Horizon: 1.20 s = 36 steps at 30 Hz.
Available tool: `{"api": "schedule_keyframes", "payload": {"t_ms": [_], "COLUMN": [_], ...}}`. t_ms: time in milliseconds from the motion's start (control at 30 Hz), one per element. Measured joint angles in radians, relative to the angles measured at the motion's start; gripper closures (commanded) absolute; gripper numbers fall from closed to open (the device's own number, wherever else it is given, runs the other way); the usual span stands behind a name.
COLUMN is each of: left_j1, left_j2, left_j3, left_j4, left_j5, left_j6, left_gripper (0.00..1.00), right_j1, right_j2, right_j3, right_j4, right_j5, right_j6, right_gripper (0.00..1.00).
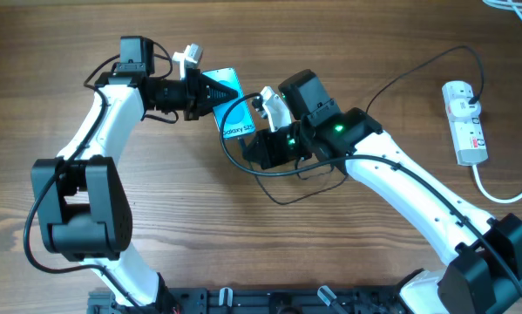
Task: Plug charger to phone and switch on socket
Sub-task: 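Bring the cable plug toward the phone's bottom port, then push the plug upward into the phone's charging port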
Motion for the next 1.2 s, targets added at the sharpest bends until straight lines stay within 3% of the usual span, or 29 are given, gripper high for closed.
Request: {"api": "schedule_keyframes", "payload": {"t_ms": [500, 767, 1200], "left_j1": [-0.06, -0.064, -0.088], "left_j2": [0.0, 0.0, 0.0], "left_j3": [0.016, 0.037, 0.061], "left_j4": [0.016, -0.148, -0.193], "left_j5": [-0.054, -0.057, -0.108], "left_j6": [0.071, 0.233, 0.252], "left_gripper": [0.96, 0.96, 0.96], "right_j1": [0.008, 0.011, -0.011], "right_j2": [0.0, 0.0, 0.001], "right_j3": [-0.021, -0.035, -0.05], "right_j4": [0.008, -0.005, 0.009], "right_j5": [0.061, -0.008, -0.064], "right_j6": [0.059, 0.051, 0.111], "right_gripper": [0.96, 0.96, 0.95]}}
